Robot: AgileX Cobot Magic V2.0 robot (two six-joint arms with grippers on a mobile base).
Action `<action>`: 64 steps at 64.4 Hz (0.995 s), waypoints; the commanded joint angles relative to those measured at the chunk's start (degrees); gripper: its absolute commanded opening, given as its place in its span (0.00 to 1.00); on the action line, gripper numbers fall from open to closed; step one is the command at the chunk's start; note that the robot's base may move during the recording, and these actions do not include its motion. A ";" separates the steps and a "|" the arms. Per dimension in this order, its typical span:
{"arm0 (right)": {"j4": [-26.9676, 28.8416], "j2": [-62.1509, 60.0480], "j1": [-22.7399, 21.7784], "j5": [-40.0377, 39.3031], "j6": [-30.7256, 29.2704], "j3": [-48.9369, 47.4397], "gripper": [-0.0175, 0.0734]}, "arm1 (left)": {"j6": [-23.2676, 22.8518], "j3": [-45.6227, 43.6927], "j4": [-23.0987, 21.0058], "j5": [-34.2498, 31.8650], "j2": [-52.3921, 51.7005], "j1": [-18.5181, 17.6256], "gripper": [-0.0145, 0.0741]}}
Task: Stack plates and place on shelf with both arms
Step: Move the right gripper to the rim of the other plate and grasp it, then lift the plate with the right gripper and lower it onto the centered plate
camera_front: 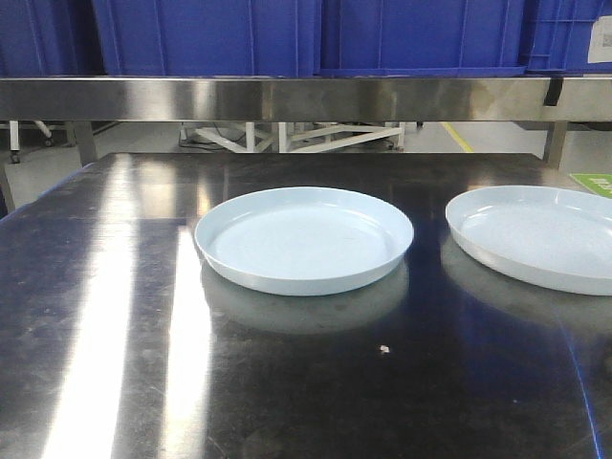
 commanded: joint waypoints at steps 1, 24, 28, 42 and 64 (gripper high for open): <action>-0.24 1.11 -0.27 -0.25 -2.15 -3.76 0.60 | -0.38 -1.71 -0.36 -4.95 -0.04 0.14 0.26; -0.24 8.00 -0.70 -0.83 -4.11 -5.05 0.60 | -0.38 -1.71 -0.36 -4.95 -0.04 0.14 0.26; -0.24 8.22 -0.64 -1.43 -4.31 -5.05 0.60 | -0.38 -1.71 -0.36 -4.95 -0.04 0.14 0.26; 0.11 8.22 -1.15 -2.31 -4.31 -5.05 0.54 | -0.38 -1.71 -0.36 -4.95 -0.04 0.14 0.26; 1.50 7.47 -3.85 -1.49 -4.36 -5.05 0.26 | -0.38 -1.71 -0.36 -4.95 -0.04 0.14 0.26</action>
